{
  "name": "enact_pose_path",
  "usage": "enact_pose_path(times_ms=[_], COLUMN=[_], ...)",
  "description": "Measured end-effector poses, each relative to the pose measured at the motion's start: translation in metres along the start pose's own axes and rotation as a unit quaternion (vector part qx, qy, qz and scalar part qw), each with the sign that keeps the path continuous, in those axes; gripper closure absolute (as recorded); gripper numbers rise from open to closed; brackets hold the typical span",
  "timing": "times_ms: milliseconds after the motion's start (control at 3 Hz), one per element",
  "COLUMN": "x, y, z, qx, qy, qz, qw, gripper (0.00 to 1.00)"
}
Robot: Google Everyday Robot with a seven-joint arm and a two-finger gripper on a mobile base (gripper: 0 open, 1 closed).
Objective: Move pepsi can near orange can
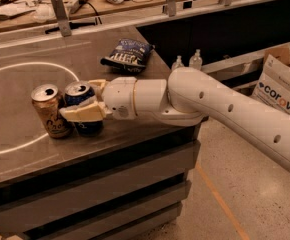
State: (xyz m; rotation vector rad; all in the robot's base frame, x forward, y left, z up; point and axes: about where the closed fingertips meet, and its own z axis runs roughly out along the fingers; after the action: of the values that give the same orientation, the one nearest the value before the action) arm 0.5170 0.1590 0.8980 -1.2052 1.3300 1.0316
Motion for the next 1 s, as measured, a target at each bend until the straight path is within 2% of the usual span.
enact_pose_path(times_ms=[333,667,1000], x=[0.0003,-0.0010,-0.0031], y=[0.0031,0.0028,0.0015], z=[-0.0005,-0.0001,-0.0045], qx=[-0.007,-0.012,-0.017], qy=[0.003,0.007,0.023], qz=[0.000,-0.005,-0.019], qw=[1.0000,0.9999,0.9994], gripper=[0.29,0.05,0.00])
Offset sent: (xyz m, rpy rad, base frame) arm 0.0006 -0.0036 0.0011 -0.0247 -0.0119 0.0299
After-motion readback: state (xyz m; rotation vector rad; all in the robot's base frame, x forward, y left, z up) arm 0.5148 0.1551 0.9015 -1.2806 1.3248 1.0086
